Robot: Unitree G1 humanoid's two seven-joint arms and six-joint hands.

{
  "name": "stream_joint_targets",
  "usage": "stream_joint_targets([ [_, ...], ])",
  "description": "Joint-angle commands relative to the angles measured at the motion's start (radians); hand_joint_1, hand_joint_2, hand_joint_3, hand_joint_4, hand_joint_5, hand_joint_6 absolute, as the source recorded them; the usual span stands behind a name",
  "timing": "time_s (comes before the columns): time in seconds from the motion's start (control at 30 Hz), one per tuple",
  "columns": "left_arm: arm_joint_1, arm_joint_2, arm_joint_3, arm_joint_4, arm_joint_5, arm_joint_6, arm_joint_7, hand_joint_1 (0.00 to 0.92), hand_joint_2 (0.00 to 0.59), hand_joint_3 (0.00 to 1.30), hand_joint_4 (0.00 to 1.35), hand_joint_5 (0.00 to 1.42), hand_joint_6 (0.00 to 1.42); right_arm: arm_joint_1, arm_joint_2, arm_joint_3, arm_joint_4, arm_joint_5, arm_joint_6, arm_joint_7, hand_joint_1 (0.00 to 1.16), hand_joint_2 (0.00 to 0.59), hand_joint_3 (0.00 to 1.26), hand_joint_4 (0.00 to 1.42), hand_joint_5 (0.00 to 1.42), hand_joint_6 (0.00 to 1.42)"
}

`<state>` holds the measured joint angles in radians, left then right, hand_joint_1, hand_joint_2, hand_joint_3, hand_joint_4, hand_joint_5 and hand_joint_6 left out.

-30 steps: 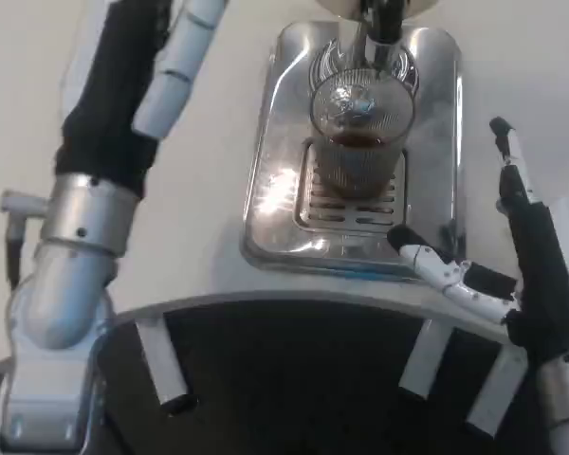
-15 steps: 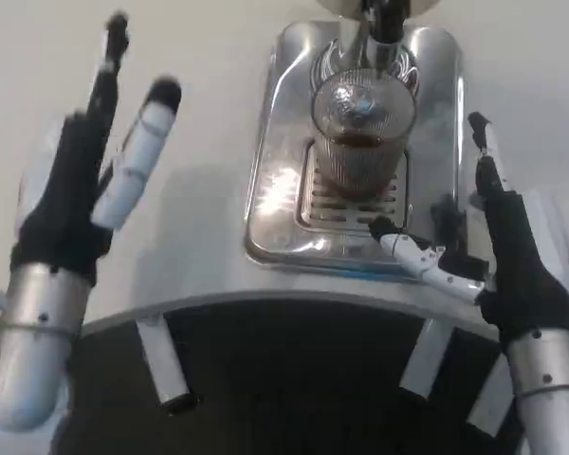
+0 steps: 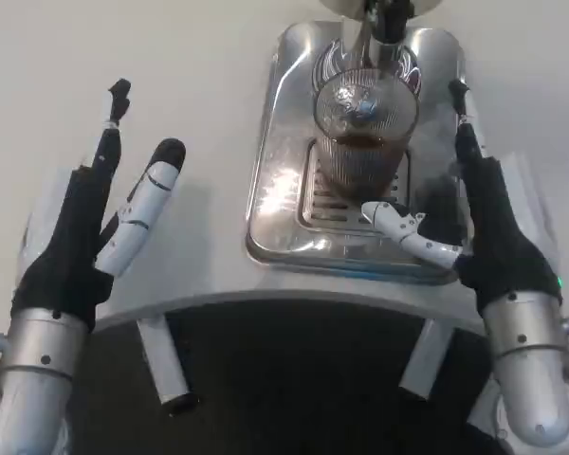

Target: Grasp the cup under the faucet to collect the drink, then remove the cup.

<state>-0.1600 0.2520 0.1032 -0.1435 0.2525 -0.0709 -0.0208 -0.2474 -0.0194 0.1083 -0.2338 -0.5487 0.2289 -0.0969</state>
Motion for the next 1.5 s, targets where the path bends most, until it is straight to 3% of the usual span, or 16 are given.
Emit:
stream_joint_targets([
  [0.03,0.02,0.004,-0.005,-0.002,0.011,-0.005,0.019,0.0,0.248,0.0,0.0,0.0,0.0,-0.038,-0.013,-0.002,0.053,0.023,-0.025,-0.02,0.77,0.216,0.0,0.0,0.02,0.16],
  [0.4,0.005,0.01,-0.003,0.029,-0.002,-0.008,0.018,0.0,0.248,0.0,0.0,0.0,0.0,-0.066,0.001,0.019,0.156,0.069,-0.103,-0.08,0.78,0.217,0.0,0.0,0.04,0.18],
  [0.63,-0.014,0.022,0.0,0.051,-0.012,-0.014,0.011,0.0,0.248,0.0,0.0,0.0,0.0,-0.08,0.012,0.05,0.203,0.077,-0.144,-0.105,0.72,0.222,0.01,0.0,0.04,0.19],
  [1.0,-0.019,0.043,0.014,0.069,-0.039,-0.025,0.002,0.0,0.245,0.0,0.0,0.0,0.0,-0.097,0.029,0.066,0.241,0.056,-0.158,-0.186,0.75,0.223,0.04,0.01,0.05,0.19],
  [1.23,-0.006,0.051,0.015,0.055,-0.054,-0.015,0.004,0.0,0.244,0.0,0.0,0.0,0.0,-0.141,0.03,0.084,0.311,0.063,-0.176,-0.202,0.75,0.222,0.05,0.01,0.06,0.19],
  [1.5,0.003,0.045,0.014,0.046,-0.059,-0.012,0.009,0.0,0.244,0.0,0.0,0.0,0.0,-0.186,0.036,0.069,0.328,0.078,-0.171,-0.214,0.79,0.221,0.06,0.02,0.07,0.2],
])
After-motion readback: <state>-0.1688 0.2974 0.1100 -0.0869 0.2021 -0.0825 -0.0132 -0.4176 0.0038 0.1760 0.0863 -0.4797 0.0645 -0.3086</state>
